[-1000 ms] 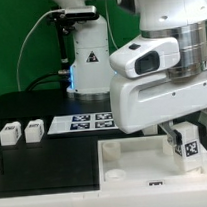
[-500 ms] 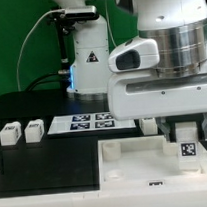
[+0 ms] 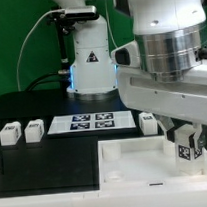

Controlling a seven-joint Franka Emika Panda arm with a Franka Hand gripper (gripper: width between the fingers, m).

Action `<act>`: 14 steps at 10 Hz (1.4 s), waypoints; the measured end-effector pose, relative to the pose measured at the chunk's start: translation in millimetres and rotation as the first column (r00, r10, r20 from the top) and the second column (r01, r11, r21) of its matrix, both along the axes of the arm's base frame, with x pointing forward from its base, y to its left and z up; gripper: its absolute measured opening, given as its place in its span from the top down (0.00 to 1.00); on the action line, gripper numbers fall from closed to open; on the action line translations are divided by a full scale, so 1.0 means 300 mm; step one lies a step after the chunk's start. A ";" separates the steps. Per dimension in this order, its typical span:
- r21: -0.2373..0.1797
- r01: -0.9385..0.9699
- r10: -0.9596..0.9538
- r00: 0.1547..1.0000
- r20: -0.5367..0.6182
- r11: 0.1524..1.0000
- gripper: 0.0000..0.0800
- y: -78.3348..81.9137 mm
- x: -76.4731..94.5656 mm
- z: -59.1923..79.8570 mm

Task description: Assemble one leg

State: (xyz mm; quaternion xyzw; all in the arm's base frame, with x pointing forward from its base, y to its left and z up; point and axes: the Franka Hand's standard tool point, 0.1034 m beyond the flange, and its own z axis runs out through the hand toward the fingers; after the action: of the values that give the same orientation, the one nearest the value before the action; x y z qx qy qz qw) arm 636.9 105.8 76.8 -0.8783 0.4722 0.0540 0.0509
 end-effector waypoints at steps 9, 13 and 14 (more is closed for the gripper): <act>-0.038 -0.694 0.694 0.715 0.083 0.719 0.19 0.067 -0.007 0.006; -0.081 -0.946 0.947 0.304 0.102 0.313 0.19 0.045 0.000 0.010; -0.081 -0.950 0.951 0.292 0.104 0.301 0.19 0.044 0.000 0.009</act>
Offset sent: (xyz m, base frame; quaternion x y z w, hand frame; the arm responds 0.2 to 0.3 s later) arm 0.0000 0.0000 0.0000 0.0000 0.0000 0.0000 1.0000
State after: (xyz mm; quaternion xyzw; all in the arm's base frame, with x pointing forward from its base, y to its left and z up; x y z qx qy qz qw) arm 636.9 119.2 79.6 -0.9889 -0.1430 0.0147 0.0386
